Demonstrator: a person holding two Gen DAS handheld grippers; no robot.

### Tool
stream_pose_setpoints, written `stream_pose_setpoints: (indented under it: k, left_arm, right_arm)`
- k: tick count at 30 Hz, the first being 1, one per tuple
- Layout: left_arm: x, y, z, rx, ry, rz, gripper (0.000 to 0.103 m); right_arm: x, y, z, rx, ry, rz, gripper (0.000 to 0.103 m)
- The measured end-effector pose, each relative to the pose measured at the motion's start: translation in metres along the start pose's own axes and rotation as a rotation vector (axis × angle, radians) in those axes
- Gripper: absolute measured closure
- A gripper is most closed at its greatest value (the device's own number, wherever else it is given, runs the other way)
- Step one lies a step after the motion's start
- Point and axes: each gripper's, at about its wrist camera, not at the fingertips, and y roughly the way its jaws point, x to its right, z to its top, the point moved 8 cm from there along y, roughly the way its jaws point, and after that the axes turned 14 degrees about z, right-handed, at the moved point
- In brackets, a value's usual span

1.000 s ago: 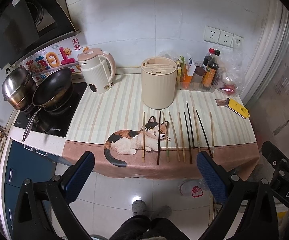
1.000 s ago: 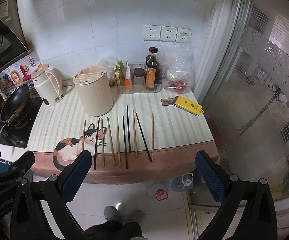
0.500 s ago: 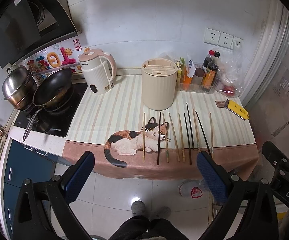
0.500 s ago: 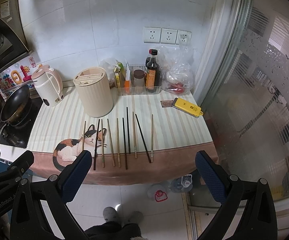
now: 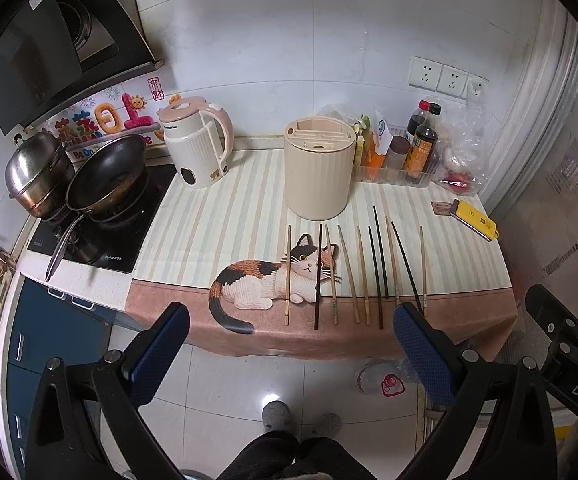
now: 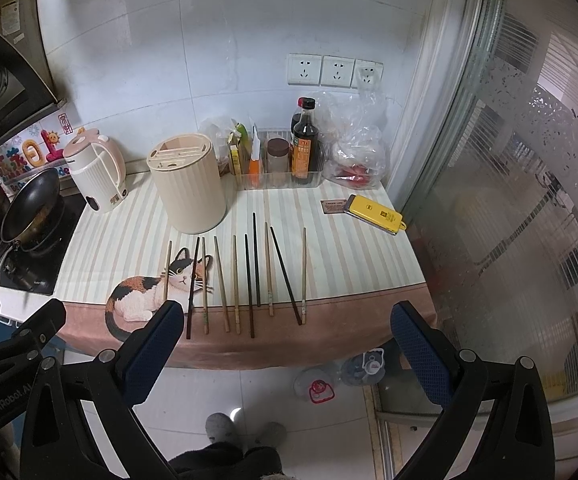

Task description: Organize utensils

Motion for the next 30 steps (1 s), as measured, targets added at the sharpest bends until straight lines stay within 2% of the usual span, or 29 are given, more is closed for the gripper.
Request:
stream_pose_setpoints:
  k: [14,20,23,27,29,30]
  left_arm:
    - [0.0,-0.002,-0.001,-0.004,-0.007,-0.005,0.0]
    - [0.013,0.004,0.006,0.01,-0.018,-0.002,0.0]
    - [0.016,0.027,0.018,0.052,-0.034,0.027,0.0]
    - [0.018,0.071,0.03,0.037,-0.031,0.098,0.0]
    - [0.017,0.097,0.033,0.018,-0.027,0.125,0.0]
    - [0.017,0.11,0.034,0.008,-0.023,0.139,0.0]
  right_arm:
    - [0.001,-0.001,0.001,0.0,0.0,0.003,0.0]
    - [0.004,0.002,0.004,0.014,0.015,0.003,0.0]
    - [0.013,0.013,0.011,0.039,0.03,0.018,0.0]
    - [0.026,0.054,0.018,0.025,0.04,0.04,0.0]
    - [0.032,0.083,0.018,0.001,0.053,0.062,0.004]
    - [0.033,0.094,0.017,-0.014,0.056,0.065,0.012]
